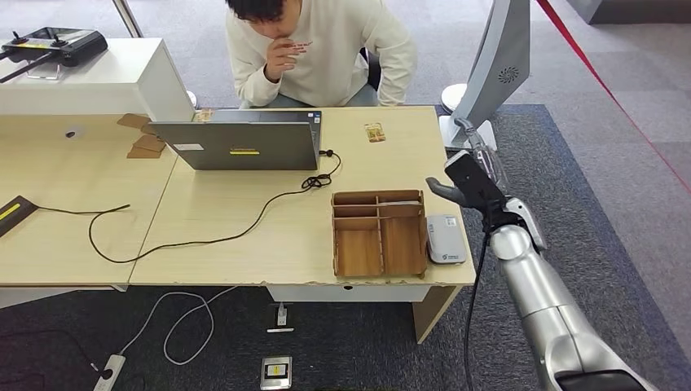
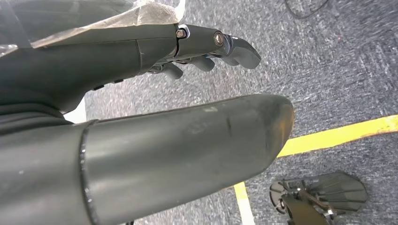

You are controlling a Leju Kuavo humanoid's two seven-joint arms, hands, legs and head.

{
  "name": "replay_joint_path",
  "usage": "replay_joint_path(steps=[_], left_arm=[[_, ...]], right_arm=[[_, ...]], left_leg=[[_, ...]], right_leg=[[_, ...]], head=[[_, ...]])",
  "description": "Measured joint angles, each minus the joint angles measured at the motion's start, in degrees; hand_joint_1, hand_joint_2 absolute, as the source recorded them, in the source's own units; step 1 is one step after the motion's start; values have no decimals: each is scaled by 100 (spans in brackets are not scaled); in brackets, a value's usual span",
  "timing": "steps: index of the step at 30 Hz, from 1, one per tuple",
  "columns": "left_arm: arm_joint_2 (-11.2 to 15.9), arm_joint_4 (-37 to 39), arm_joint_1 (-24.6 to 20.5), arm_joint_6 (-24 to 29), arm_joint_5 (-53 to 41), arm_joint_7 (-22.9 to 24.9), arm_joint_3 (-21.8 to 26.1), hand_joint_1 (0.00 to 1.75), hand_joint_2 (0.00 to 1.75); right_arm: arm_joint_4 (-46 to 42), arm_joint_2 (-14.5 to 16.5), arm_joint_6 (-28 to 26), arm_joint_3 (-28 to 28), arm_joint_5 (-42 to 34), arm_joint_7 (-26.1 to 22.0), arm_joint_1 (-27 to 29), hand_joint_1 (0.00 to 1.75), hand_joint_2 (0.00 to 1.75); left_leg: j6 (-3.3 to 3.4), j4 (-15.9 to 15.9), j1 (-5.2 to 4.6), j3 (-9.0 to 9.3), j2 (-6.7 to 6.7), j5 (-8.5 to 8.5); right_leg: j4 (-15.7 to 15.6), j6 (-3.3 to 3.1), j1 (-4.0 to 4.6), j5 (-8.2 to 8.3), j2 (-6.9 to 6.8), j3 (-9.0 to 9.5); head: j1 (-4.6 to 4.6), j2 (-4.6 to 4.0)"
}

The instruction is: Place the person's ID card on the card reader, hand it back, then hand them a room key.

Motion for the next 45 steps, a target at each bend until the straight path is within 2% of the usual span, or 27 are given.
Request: replay_joint_path(steps=[6,25,28,35,45], left_arm=[[14,0,1,-7,95,6,58,0,0],[57,0,-1,-22,-24,-62,65,0,0],[66,0,-2,-22,-33,-62,64,0,0],[69,0,-5,36,-44,-64,44,0,0],[54,0,-20,272,-159,-121,-1,0,0]], right_arm=[[-318,18,6,1,151,115,449,0,175],[-1115,15,-106,10,392,451,1080,0,175],[-1235,17,-210,26,697,593,1129,0,175],[-1559,95,-352,72,1962,1162,1076,0,175],[-1537,481,-741,104,2796,1261,759,0,175]], left_leg=[[0,0,-1,-2,0,-1],[0,0,-1,0,1,0],[0,0,-1,-1,1,0],[0,-1,0,-2,1,0],[0,-2,0,-1,2,0]], right_leg=[[0,0,-1,0,0,0],[0,0,-1,0,0,0],[0,0,-1,0,0,0],[0,0,-1,0,0,1],[0,0,0,0,0,1]], head=[[1,1],[0,0],[0,1],[0,1],[0,0]])
